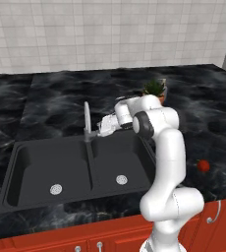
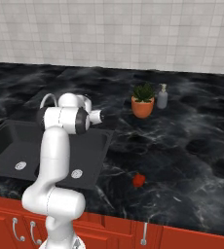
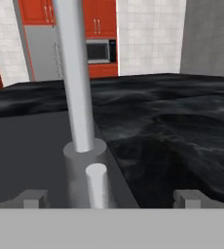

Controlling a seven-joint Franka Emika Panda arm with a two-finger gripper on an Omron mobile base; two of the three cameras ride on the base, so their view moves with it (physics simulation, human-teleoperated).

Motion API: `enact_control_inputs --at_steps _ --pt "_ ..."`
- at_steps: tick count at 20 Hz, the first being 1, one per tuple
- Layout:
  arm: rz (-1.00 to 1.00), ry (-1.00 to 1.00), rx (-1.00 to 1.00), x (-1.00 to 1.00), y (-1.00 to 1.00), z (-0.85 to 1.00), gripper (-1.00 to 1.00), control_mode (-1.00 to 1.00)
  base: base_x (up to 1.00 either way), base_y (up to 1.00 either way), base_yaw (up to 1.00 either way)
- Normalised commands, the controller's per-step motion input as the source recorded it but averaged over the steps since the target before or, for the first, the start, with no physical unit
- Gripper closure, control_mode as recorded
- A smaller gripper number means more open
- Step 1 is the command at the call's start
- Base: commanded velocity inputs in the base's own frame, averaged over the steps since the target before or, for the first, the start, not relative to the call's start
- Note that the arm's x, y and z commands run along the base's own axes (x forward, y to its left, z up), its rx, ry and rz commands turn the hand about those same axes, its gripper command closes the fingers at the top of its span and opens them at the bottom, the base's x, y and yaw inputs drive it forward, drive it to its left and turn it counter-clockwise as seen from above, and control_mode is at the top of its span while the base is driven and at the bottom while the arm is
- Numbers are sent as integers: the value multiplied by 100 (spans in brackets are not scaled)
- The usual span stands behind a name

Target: Turn on the sink faucet. Then move the bell pepper from the counter to the sink. Turn off the sink. Move the vegetable from the sink to the pot next to the stove. Finally move the pot to the front right burner.

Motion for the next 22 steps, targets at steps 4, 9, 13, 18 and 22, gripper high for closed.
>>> enact_control_inputs --at_steps 4,9,13,18,22 --pt "0 1 1 12 24 0 -100 -100 0 0 0" --pt "0 1 0 10 16 0 100 -100 0 0 0" --pt "0 0 0 0 2 0 100 -100 0 0 0" --pt "-12 0 0 0 1 0 100 -100 0 0 0" --pt "-22 0 0 0 0 0 100 -100 0 0 0"
